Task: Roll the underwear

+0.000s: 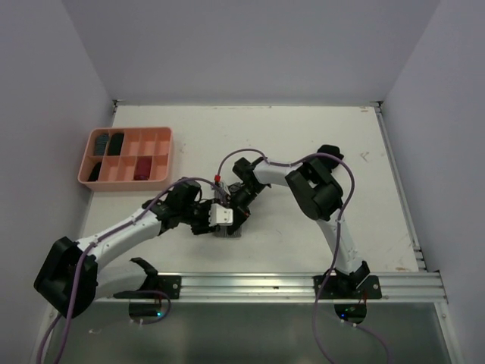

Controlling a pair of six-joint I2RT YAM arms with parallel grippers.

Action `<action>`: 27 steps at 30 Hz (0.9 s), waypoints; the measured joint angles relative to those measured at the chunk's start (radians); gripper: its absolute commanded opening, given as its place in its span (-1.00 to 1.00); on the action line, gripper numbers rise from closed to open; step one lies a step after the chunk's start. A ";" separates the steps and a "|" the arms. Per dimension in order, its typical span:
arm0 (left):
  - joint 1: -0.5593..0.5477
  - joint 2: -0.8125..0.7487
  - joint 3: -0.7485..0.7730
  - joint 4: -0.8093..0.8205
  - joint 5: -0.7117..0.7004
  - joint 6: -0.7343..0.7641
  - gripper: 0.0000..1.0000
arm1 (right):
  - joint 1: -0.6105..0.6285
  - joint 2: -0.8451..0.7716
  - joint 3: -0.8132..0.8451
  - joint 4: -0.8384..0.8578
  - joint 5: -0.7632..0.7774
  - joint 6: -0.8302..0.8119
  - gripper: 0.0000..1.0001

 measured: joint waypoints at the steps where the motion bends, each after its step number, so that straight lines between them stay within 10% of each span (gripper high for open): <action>1: -0.014 0.003 0.000 0.011 -0.002 0.000 0.08 | -0.002 0.006 0.008 -0.008 -0.005 0.000 -1.00; 17: -0.150 0.184 -0.002 0.115 -0.071 -0.115 0.06 | -0.002 0.020 0.026 -0.028 -0.010 0.014 -1.00; 21: -0.153 0.186 -0.003 0.131 -0.084 -0.141 -0.45 | -0.004 0.023 0.031 -0.032 -0.011 0.014 -0.92; 27: -0.155 0.210 0.000 0.150 -0.085 -0.151 -1.00 | -0.020 0.036 0.058 -0.057 -0.003 0.039 -0.13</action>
